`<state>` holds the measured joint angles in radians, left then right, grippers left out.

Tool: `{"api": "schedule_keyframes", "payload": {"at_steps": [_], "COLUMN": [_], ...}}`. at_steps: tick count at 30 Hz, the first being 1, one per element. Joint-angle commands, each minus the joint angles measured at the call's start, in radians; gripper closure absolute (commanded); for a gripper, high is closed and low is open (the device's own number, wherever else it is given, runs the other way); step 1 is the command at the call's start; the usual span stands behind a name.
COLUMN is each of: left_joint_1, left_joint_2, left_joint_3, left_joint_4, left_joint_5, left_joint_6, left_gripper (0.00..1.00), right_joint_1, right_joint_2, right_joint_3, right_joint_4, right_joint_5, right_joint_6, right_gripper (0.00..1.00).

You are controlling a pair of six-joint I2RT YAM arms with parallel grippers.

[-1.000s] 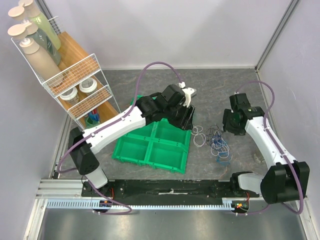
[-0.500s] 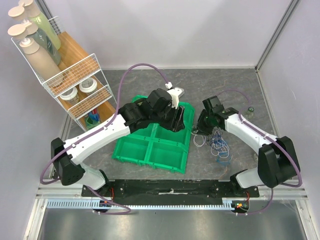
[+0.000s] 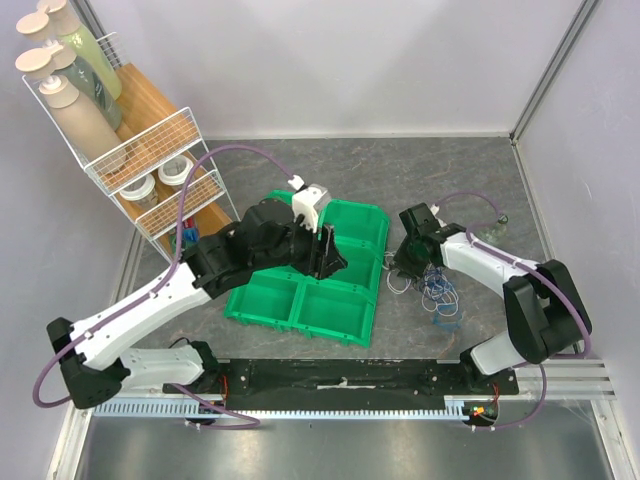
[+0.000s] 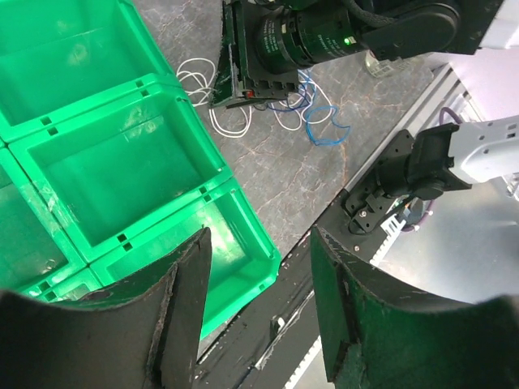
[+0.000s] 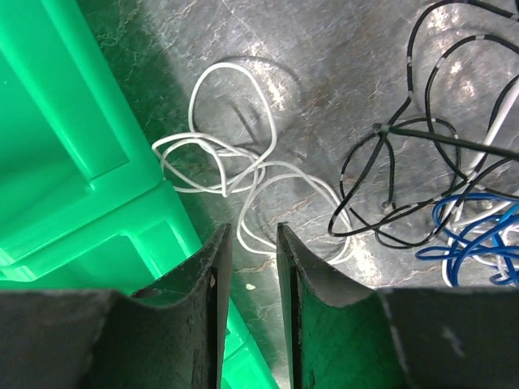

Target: Untangle the cables

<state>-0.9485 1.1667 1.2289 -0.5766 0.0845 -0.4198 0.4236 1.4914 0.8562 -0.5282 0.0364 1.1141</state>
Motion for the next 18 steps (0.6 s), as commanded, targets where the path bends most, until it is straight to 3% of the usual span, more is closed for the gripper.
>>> {"api": "schedule_keyframes", "payload": {"at_steps": [1, 7, 14, 18], "left_joint_1": [0.001, 0.001, 0.002, 0.001], "left_joint_2": [-0.076, -0.145, -0.065, -0.061], "left_joint_3": [-0.060, -0.068, 0.020, -0.005], "left_joint_4": [0.058, 0.032, -0.011, 0.006], "left_joint_5": [0.021, 0.003, 0.008, 0.035], "left_joint_6": [-0.079, -0.080, -0.063, -0.103], "left_gripper": [0.42, 0.39, 0.40, 0.40], "right_joint_1": [0.006, 0.006, 0.009, 0.010], "right_joint_2": [0.032, 0.061, 0.121, 0.069], "right_joint_3": [-0.019, 0.009, 0.043, 0.052], "right_joint_4": [0.068, 0.071, 0.079, 0.024], "right_joint_5": [0.056, 0.086, 0.051, 0.069], "right_joint_6": [-0.028, -0.063, -0.125, -0.123], "right_gripper": [0.65, 0.68, 0.65, 0.84]}}
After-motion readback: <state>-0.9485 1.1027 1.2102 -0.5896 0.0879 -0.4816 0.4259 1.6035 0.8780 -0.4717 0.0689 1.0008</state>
